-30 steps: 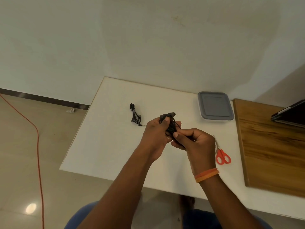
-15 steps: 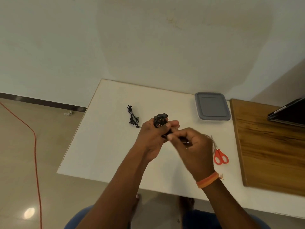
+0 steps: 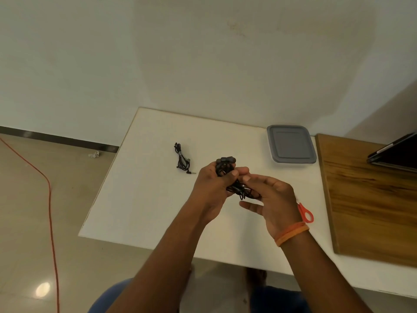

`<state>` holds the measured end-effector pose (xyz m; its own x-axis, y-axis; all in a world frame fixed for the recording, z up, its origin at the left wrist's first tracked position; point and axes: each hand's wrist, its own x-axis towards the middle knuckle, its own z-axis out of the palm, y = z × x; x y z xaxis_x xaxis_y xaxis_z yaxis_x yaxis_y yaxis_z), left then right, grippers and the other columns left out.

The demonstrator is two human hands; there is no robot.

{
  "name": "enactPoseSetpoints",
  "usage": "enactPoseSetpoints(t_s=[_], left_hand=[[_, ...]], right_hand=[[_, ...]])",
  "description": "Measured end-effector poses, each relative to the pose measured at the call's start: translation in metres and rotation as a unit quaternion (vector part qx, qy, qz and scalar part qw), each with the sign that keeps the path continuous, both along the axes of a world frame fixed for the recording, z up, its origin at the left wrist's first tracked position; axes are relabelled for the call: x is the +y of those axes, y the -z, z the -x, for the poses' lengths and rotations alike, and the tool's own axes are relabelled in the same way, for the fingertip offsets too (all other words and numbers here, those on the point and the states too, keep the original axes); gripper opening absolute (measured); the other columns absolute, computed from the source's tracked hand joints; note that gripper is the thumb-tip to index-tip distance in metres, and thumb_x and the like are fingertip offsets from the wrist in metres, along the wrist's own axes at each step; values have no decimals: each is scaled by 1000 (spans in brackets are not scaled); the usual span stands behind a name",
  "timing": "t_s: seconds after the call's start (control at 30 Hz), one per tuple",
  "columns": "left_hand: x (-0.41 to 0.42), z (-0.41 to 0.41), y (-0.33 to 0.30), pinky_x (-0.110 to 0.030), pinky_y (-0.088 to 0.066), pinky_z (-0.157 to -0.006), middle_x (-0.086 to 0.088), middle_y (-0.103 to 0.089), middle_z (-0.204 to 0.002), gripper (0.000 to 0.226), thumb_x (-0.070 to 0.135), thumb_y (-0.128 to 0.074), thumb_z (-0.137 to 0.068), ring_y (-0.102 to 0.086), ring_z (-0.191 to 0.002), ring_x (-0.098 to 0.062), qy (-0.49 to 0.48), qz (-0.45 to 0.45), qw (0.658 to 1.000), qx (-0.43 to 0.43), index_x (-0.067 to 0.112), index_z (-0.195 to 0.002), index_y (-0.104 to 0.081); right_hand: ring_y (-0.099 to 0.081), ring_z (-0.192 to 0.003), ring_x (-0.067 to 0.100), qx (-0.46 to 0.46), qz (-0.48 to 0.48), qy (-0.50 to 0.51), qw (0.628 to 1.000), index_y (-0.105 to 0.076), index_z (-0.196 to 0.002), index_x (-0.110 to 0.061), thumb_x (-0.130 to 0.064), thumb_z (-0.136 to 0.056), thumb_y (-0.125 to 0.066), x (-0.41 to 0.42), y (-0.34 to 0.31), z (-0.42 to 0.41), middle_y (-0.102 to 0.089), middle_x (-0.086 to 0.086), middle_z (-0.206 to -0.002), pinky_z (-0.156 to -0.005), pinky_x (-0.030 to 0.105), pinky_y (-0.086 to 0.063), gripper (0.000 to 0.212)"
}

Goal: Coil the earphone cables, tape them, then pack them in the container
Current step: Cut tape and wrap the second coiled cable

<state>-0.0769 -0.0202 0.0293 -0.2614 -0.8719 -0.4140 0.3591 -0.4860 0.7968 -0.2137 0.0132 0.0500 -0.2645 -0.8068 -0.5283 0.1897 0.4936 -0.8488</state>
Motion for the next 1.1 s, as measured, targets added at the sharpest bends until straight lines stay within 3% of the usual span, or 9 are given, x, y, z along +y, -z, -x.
enactPoseSetpoints(t_s=[0.07, 0.23, 0.37, 0.43, 0.53, 0.6, 0.73, 0.93, 1.1], left_hand=[[0, 1, 1, -42, -53, -94, -11, -74, -105, 22, -3, -52, -97, -70, -103, -26, 1, 5, 1000, -18, 12, -112, -57], [2, 4, 2, -50, -48, -102, -8, -74, -109, 25, 1, -54, -97, -68, -109, -24, 17, 21, 997, -75, 8, -121, -57], [4, 9, 4, -53, -48, -102, -9, -74, -108, 23, 1, -55, -96, -68, -108, -29, 5, 5, 997, -81, 12, -116, -59], [4, 9, 6, -52, -50, -100, -11, -74, -107, 22, 0, -56, -96, -68, -107, -32, -6, -10, 997, -76, 15, -112, -60], [4, 6, 6, -38, -58, -82, -12, -73, -102, 21, -2, -54, -96, -70, -97, -30, -17, -21, 998, -54, 12, -112, -58], [3, 3, 6, -35, -59, -76, -13, -72, -101, 18, -2, -53, -97, -70, -92, -29, -28, -37, 998, -36, 8, -111, -55], [1, 1, 9, -44, -55, -91, -17, -71, -107, 16, 0, -52, -98, -69, -101, -33, -39, -56, 996, -56, 6, -113, -53], [0, 5, 7, -50, -54, -92, -14, -61, -98, 16, -3, -52, -97, -64, -93, -30, -27, -49, 998, -32, 9, -107, -57], [1, 3, 5, -43, -56, -89, -11, -66, -94, 18, -4, -49, -98, -68, -92, -27, -19, -54, 998, -13, 6, -113, -55]], right_hand=[[-72, -88, 29, -9, -11, -15, 1000, -72, -100, -3, -14, -84, -72, 1, 0, 0, -74, 15, -94, -69, 42, -61, 19], [-71, -83, 27, 75, 5, 16, 997, -75, -85, -11, -15, -83, -72, 2, 7, -6, -74, 9, -85, -61, 34, -58, 5], [-68, -74, 10, 216, 126, 13, 968, -73, -76, -17, -8, -79, -73, 2, 6, -12, -72, -4, -74, -60, 17, -53, 10], [-65, -73, 1, 269, 165, -28, 948, -72, -76, -19, -9, -79, -74, 4, 7, -16, -69, -11, -72, -61, 9, -50, 11], [-65, -75, 2, 316, 191, -82, 926, -71, -80, -21, -11, -79, -76, 6, 12, -19, -69, -10, -77, -68, 9, -50, 11], [-65, -77, 4, 327, 214, -120, 913, -73, -82, -21, -12, -79, -76, 7, 13, -16, -70, -9, -79, -70, 11, -51, 10], [-65, -78, 3, 327, 231, -190, 896, -74, -82, -23, -13, -80, -76, 6, 11, -11, -70, -13, -78, -74, 12, -51, 10], [-70, -83, 9, 229, 167, -132, 950, -69, -95, -24, -10, -76, -79, 2, 9, -10, -74, -7, -90, -73, 28, -59, 26], [-67, -86, -3, 285, 211, -146, 924, -71, -98, -25, -12, -80, -76, 6, 10, -15, -71, -15, -89, -73, 10, -51, 23]])
